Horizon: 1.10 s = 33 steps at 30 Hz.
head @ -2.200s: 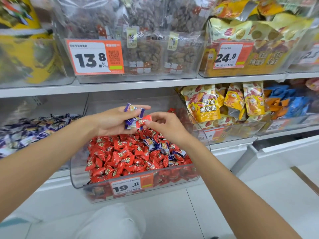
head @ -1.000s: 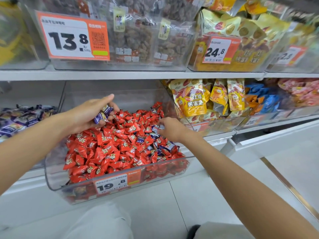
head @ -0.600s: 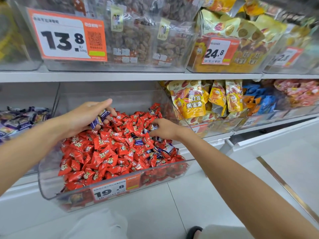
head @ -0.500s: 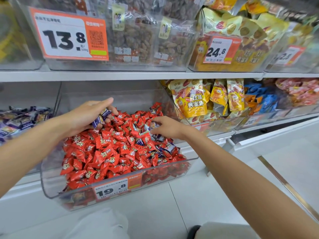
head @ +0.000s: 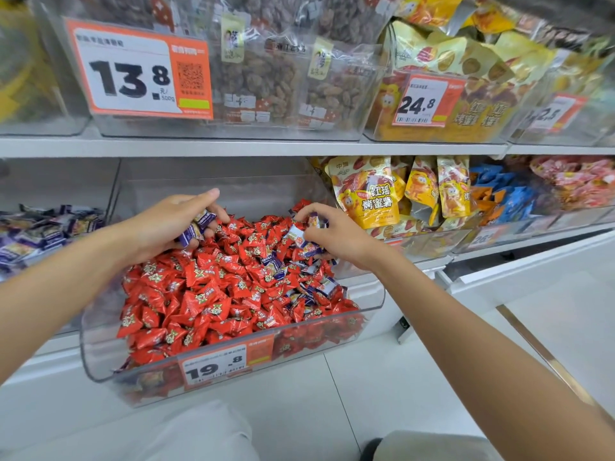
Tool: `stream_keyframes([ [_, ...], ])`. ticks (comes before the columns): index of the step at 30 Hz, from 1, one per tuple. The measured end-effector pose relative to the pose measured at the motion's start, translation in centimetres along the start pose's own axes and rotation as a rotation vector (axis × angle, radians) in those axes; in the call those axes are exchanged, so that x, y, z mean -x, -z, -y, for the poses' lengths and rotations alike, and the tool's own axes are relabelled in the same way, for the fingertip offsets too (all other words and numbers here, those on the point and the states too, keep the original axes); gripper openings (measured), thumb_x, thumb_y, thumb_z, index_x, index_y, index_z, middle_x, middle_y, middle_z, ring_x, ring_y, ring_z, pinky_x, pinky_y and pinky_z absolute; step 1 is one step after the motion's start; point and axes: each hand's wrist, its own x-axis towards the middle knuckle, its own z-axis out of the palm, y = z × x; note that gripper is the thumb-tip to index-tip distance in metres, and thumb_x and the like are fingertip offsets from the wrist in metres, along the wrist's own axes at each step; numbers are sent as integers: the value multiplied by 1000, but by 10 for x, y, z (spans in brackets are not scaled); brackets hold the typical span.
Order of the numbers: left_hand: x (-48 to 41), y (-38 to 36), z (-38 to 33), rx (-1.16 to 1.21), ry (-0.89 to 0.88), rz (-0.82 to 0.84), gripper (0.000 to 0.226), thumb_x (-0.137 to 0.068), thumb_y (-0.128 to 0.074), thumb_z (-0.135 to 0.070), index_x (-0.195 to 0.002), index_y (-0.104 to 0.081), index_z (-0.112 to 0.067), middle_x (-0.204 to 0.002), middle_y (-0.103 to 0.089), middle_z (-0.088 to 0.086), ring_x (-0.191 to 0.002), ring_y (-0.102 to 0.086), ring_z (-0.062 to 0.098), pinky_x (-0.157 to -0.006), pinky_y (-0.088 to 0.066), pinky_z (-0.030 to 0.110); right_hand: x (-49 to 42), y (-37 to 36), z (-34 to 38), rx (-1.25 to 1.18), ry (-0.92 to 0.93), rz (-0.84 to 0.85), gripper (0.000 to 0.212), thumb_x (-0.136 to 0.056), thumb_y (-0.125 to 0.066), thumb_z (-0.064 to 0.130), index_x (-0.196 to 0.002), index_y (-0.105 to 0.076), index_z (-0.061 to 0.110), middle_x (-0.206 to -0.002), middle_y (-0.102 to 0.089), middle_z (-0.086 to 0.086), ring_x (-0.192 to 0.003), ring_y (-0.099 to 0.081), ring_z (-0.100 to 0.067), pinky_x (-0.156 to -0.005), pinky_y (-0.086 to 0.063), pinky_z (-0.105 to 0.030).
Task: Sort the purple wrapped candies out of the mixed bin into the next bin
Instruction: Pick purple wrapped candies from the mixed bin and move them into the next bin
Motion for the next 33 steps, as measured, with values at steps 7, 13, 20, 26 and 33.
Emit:
stream_keyframes([
  [7, -4, 1, 2, 34, -21, -2, 50, -92, -47, -55, -85, -74, -14, -70, -57, 0, -61, -49, 10, -47, -40, 18, -25, -27, -24, 433, 65, 319, 42, -97, -51, 11, -138, -51, 22, -153, -38, -2, -108, -63, -24, -92, -49, -32],
  [13, -3, 2, 2, 16, -30, 29, 62, -66, -57, -75, -85, -75, -19, -70, -58, -1, -65, -50, 10, -49, -40, 19, -33, -59, -38, 385, -33, 400, 56, -93, -65, 20, -144, -43, 19, -152, -39, -1, -135, -42, -21, -107, -34, -29],
  [20, -3, 0, 1, 10, -6, -2, 51, -88, -47, -57, -91, -72, -12, -75, -59, 2, -64, -53, 8, -52, -41, 19, -26, -38, -29, -61, -24, 184, 18, -87, -72, 14, -100, -63, 23, -110, -53, 8, -55, -42, -9, -55, -38, -21],
  [26, 0, 2, 0, -60, -24, -12, 57, -76, -52, -64, -90, -73, -13, -92, -71, 17, -70, -56, 15, -57, -42, 23, -2, -22, -11, -199, 10, 133, 9, -87, -68, 22, -90, -63, 28, -94, -55, 9, -79, -55, -11, -67, -44, -30],
  [33, 15, -17, -7, -254, -178, 136, 19, -89, -61, -38, -106, -71, -39, -81, -65, -15, -72, -59, -3, -62, -44, 6, 22, -11, 14, -249, 86, 135, 13, -89, -63, 12, -82, -58, 21, -64, -49, 9, -62, -43, -12, -47, -35, -19],
])
